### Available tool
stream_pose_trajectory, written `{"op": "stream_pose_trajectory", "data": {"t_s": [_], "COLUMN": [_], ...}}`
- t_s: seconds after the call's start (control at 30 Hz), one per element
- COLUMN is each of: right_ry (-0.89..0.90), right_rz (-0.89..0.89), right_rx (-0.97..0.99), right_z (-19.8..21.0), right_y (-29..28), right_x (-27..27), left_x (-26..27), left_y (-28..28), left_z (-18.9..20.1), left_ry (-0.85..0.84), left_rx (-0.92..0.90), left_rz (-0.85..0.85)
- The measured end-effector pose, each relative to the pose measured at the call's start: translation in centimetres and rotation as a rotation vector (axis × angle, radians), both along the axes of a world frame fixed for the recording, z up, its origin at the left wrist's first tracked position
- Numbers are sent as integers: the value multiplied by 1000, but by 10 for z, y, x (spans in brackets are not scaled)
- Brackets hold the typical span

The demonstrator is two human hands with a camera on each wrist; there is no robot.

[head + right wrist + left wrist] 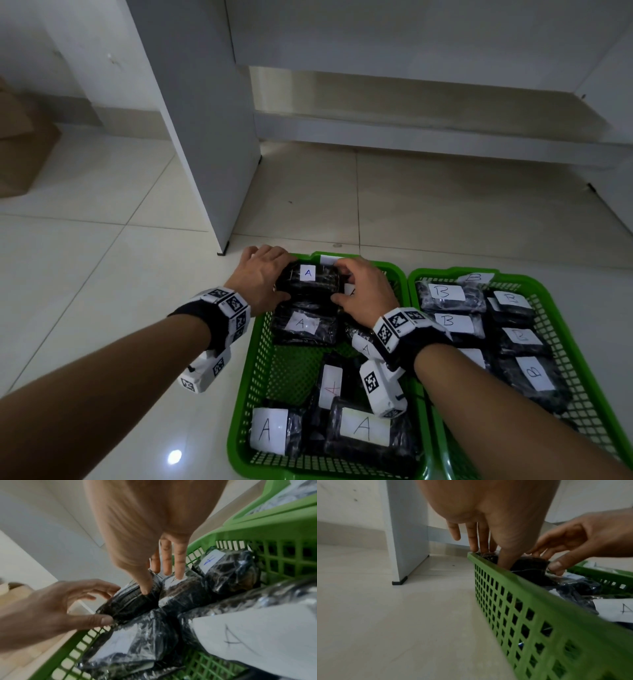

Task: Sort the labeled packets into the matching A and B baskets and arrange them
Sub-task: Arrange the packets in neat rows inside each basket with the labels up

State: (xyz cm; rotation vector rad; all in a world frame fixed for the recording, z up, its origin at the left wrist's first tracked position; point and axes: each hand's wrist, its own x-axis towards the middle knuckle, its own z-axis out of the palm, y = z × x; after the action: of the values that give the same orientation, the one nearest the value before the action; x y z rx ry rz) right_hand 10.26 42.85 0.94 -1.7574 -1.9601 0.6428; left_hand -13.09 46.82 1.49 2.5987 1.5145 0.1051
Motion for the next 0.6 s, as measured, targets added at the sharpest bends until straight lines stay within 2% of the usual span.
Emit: {"op": "stream_pose_trajectory", "data": {"t_s": [0.1,0.17,0.27,0.37,0.4,0.5,0.6], "right_ry": [-52,-1,116,182,143,-136,-155], "right_rz": [46,19,-38,-11,16,61,106], "right_rx": [-45,-35,31,-42,-99,-279,-516], "right_z": [1,6,22,43,47,48,43], "right_y": [-1,-3,-13,-31,-37,-52,-62], "right_x": [-6,-9,-1,10,12,14,9], "left_x": [7,9,4,-6,-10,-20,-23], "left_y": [-1,-1,0,-12,-20,-50,-69], "left_z": [4,12,28,40,40,31,24], "left_ry": [71,53,-90,-223,-241,-255,-202], "left_rx": [-4,7,32,-34,-69,-202,-237], "left_rz": [-2,-10,-21,-105,-145,-194,-223]}}
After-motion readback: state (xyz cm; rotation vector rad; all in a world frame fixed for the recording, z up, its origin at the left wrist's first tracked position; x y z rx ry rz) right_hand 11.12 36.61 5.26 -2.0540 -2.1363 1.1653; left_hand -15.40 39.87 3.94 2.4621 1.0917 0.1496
